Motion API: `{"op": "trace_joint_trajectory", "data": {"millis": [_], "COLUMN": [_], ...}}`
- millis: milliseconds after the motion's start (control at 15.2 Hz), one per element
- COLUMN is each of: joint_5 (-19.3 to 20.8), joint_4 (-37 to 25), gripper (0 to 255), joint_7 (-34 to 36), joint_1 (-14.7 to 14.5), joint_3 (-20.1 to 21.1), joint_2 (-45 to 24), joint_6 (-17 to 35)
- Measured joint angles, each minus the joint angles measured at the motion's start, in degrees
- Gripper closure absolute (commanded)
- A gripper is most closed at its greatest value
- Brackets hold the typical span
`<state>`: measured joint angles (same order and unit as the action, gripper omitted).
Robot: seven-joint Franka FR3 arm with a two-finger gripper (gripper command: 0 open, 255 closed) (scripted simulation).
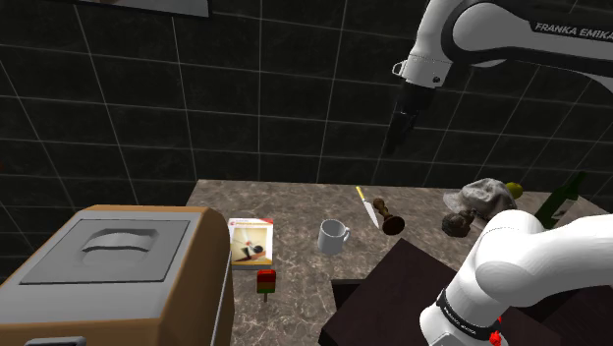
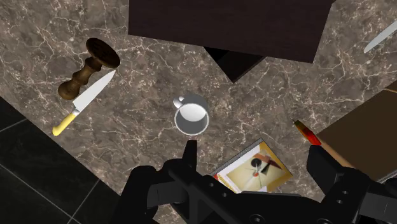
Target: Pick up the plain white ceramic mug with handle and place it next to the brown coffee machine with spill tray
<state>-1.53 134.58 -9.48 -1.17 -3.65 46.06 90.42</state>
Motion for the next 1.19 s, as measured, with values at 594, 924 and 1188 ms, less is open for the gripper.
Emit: {"op": "trace_joint_trajectory", "data": {"millis": [594,924,1188], "joint_5": [0.5,0.7,0.8], "joint_4": [10.8,15.3,18.5], "gripper": [0,0,0], "joint_7": [-0.4,-0.7,-0.9], "joint_1": [0.0,-0.2,-0.4], "joint_3": [0.2,0.3,0.3], "joint_2": [-3.5,-10.2,-16.2], "joint_6": [14.0,24.9,33.9]}}
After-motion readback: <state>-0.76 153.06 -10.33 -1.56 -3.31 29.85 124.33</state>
